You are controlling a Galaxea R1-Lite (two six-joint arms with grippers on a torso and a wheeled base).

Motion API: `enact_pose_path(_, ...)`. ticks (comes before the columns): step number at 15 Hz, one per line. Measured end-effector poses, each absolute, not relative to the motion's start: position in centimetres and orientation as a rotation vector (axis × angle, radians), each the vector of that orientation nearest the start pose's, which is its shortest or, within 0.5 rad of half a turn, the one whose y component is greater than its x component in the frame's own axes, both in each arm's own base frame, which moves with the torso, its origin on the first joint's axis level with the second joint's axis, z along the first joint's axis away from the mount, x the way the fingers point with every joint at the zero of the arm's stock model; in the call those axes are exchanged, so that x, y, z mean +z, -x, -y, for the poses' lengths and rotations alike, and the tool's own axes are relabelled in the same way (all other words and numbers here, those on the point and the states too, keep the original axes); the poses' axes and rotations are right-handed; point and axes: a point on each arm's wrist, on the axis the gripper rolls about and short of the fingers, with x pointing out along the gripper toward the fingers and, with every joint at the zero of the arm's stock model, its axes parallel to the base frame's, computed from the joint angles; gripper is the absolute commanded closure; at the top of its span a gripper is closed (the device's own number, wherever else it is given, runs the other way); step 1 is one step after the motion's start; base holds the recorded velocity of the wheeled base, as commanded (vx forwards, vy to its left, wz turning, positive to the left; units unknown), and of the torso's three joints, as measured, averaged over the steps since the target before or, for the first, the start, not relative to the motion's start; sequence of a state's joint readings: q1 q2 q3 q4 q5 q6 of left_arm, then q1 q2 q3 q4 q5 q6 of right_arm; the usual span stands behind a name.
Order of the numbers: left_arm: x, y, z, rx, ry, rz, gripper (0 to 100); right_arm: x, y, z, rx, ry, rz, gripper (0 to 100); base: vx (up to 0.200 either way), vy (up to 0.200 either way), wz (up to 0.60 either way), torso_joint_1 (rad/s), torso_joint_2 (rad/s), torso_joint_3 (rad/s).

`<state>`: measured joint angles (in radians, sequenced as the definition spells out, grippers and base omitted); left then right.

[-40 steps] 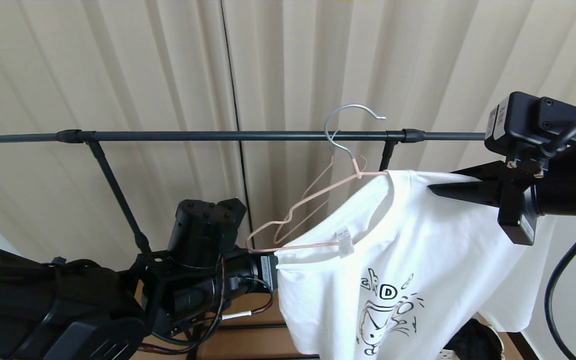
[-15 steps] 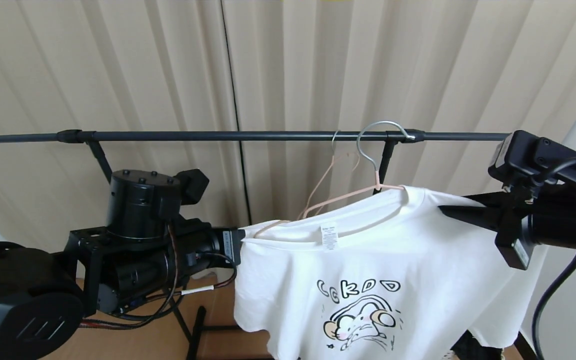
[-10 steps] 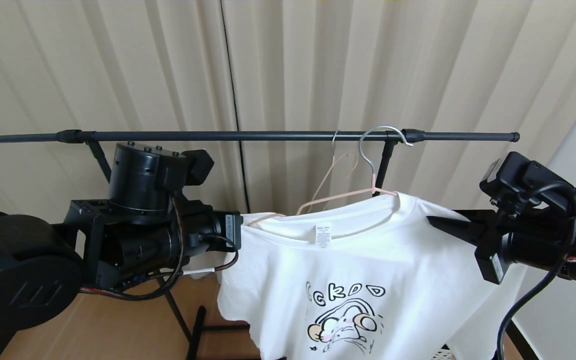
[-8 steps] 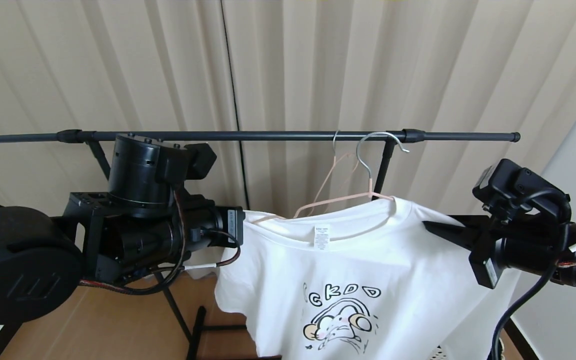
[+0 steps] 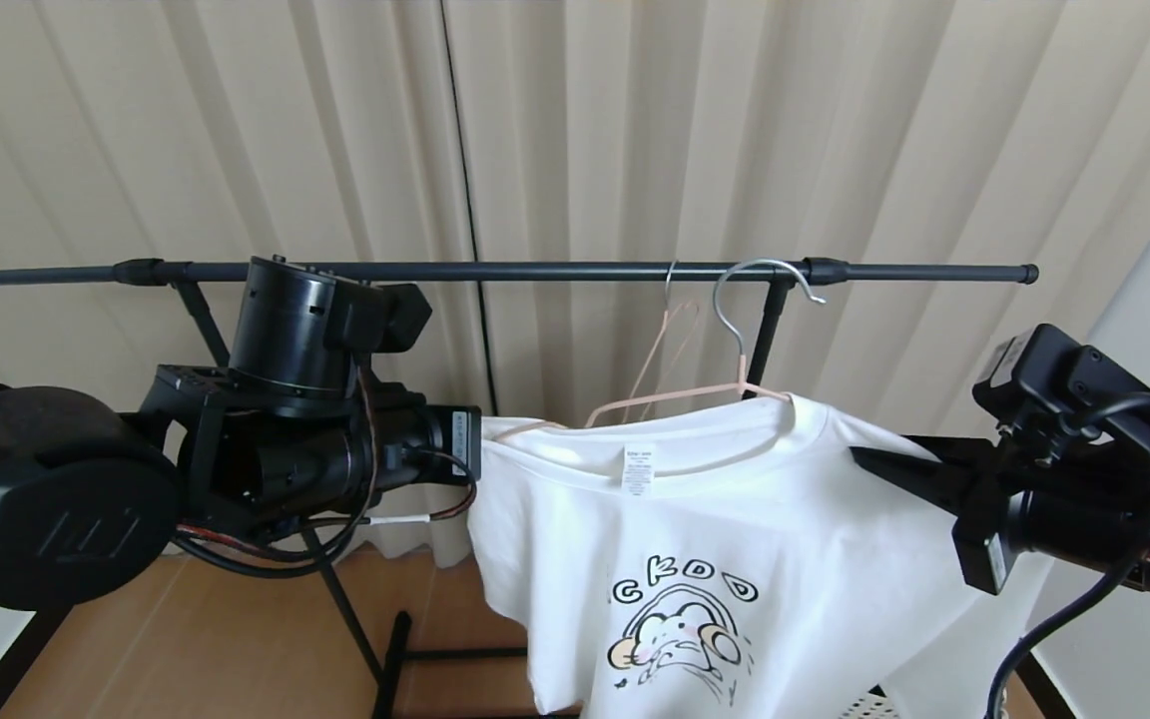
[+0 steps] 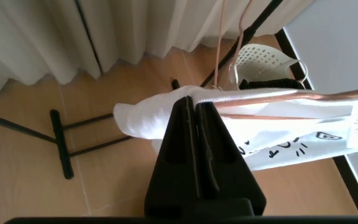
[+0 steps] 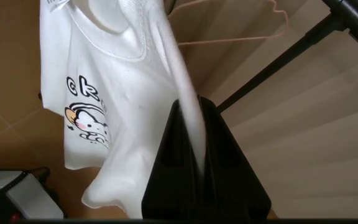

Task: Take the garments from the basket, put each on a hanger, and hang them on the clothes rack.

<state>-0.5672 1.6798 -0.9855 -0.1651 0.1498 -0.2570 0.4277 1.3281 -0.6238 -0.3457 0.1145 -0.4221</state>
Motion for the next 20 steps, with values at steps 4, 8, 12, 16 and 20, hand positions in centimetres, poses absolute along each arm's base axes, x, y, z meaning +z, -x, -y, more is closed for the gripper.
enact_pose_path(4, 18.7, -26.9, 16.2, -0.322, 0.048, -0.557, 100, 20.5, -17.8, -8.4, 0.603, 0.458, -0.2, 100, 0.0, 0.0, 0.0, 0.0, 0.0, 0.0)
enact_pose_path(8, 18.0, -27.8, 16.4, -0.3, 0.035, -0.57, 100, 21.2, -17.0, -8.1, 0.61, 0.452, -0.164, 100, 0.0, 0.0, 0.0, 0.0, 0.0, 0.0)
enact_pose_path(12, 18.2, -28.1, 16.6, -0.294, 0.035, -0.568, 100, 20.8, -16.6, -7.9, 0.63, 0.51, -0.15, 100, 0.0, 0.0, 0.0, 0.0, 0.0, 0.0)
enact_pose_path(16, 20.1, -27.5, 16.7, -0.289, 0.02, -0.585, 100, 19.6, -16.9, -8.0, 0.643, 0.581, -0.182, 100, 0.0, 0.0, 0.0, 0.0, 0.0, 0.0)
enact_pose_path(20, 21.3, -26.3, 17.6, -0.325, -0.01, -0.59, 100, 18.7, -17.6, -8.2, 0.637, 0.594, -0.224, 100, 0.0, 0.0, 0.0, 0.0, 0.0, 0.0)
